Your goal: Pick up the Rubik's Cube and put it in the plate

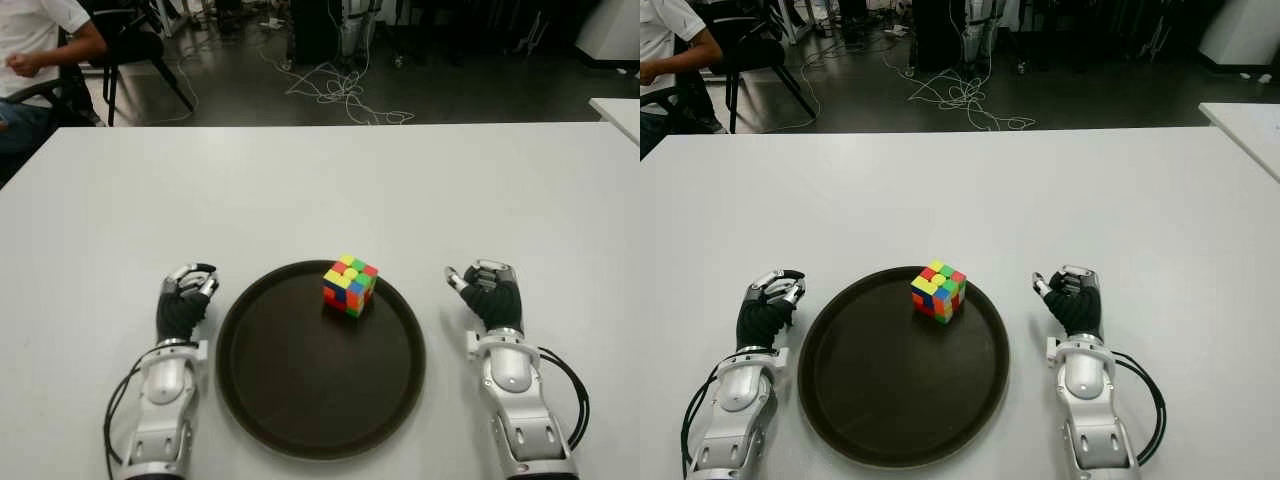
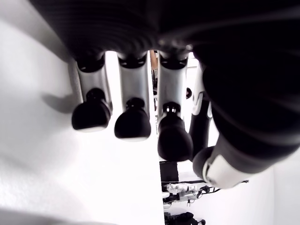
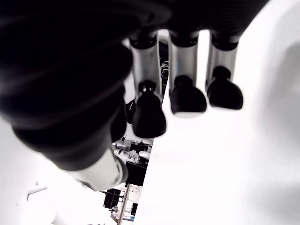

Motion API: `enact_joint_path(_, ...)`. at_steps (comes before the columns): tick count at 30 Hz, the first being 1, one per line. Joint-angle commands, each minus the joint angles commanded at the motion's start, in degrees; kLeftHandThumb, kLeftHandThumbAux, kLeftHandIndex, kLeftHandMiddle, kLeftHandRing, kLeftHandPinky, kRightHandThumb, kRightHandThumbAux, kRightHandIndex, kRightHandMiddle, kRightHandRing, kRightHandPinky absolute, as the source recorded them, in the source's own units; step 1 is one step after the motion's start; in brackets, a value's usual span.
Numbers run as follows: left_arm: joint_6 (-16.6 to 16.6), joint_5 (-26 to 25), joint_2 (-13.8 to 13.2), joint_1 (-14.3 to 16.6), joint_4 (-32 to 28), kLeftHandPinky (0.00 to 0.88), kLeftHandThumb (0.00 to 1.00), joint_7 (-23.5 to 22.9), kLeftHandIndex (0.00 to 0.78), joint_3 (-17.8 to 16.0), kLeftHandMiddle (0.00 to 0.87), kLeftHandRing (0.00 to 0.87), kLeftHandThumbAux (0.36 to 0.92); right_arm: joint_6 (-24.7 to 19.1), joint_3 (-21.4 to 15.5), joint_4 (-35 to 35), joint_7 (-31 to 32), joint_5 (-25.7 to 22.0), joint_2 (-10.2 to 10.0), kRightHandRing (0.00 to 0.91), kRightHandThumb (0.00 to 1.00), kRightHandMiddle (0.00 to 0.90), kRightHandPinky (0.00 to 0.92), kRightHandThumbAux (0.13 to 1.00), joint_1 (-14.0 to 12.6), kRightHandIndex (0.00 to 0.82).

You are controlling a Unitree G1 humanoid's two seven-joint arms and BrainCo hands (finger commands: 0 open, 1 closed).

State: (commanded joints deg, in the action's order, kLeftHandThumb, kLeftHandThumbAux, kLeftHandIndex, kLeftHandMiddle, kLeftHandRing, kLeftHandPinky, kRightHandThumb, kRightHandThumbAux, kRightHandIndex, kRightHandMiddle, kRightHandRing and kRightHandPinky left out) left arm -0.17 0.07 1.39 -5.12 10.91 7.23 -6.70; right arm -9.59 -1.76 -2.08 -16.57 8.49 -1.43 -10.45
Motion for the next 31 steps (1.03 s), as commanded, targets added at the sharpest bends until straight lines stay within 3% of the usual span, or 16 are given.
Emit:
enact_joint_path(22, 1.5, 0.9, -0.2, -0.1, -0.5, 0.814, 0.712, 0.0, 0.445, 0.3, 0.810, 0.824, 0.703, -1.6, 0.8, -0.9, 0.8, 1.3, 0.8, 0.832, 0.404, 0.829, 0.828, 0.832, 0.0, 0.754)
enact_joint_path(31, 0.4, 0.9, 0.0, 0.0, 0.0, 0.815, 0.712, 0.1, 0.445, 0.2, 0.807, 0.823, 0.703, -0.9, 0.7, -0.6, 0.7, 1.1, 0.6, 0.832, 0.390, 0.829, 0.824, 0.834, 0.0, 0.752)
